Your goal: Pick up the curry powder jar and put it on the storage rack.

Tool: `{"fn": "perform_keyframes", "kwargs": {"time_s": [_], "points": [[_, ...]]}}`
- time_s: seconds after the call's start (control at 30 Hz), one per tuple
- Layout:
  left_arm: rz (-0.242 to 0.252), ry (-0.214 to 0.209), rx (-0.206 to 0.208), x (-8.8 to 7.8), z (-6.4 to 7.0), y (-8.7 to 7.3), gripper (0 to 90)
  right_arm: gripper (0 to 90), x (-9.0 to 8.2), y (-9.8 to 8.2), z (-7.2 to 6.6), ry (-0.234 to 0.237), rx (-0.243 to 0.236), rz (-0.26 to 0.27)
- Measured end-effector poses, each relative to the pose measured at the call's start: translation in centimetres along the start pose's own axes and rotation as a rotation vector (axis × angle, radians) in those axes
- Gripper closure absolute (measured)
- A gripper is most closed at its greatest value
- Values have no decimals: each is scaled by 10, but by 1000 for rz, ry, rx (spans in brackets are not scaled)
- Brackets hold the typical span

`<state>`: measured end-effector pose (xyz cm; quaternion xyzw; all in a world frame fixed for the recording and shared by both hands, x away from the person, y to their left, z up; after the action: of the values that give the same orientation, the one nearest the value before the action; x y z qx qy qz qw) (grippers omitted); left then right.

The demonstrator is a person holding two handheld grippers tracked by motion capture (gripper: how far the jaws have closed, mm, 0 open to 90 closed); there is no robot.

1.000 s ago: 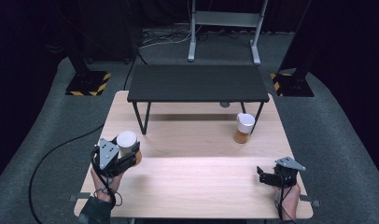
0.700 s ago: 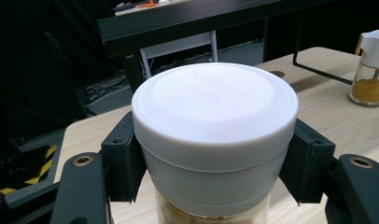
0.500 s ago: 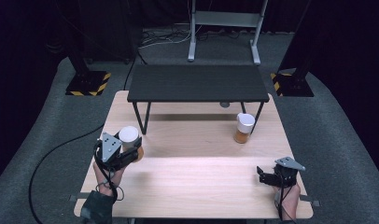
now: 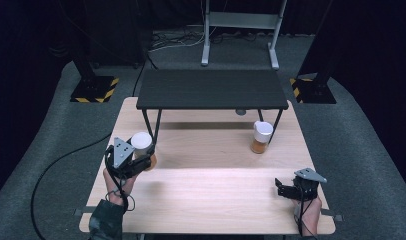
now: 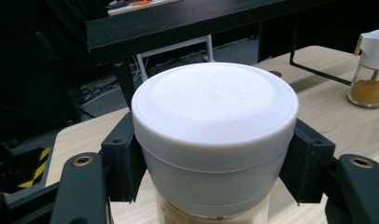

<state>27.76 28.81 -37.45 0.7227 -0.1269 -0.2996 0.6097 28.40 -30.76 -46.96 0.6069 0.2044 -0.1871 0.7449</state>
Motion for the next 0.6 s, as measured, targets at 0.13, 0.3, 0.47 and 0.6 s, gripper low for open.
{"fn": "perform_keyframes", "kwargs": {"time_s": [0.13, 0.3, 0.47, 0.6], "points": [[-2, -2, -2, 3, -3, 2, 334, 0, 0, 0, 0, 0, 0, 0], [1, -5, -8, 6, -5, 4, 334, 1, 0, 0, 0, 0, 0, 0], [2, -13, -11, 10, -8, 7, 334, 2, 0, 0, 0, 0, 0, 0], [-2, -18, -11, 13, -10, 9, 334, 3, 0, 0, 0, 1, 2, 1]]}}
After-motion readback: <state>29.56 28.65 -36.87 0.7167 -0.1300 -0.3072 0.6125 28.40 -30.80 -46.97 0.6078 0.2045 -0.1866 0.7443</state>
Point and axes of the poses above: each handheld gripper's, and its own axes: x roughly forward along the jaws, y roughly out of its top, z roughly to its right, the point moved 4 cm from there along x, roughly forward along the jaws, and after that the axes turned 13 degrees about -y, right-handed, at the moved point
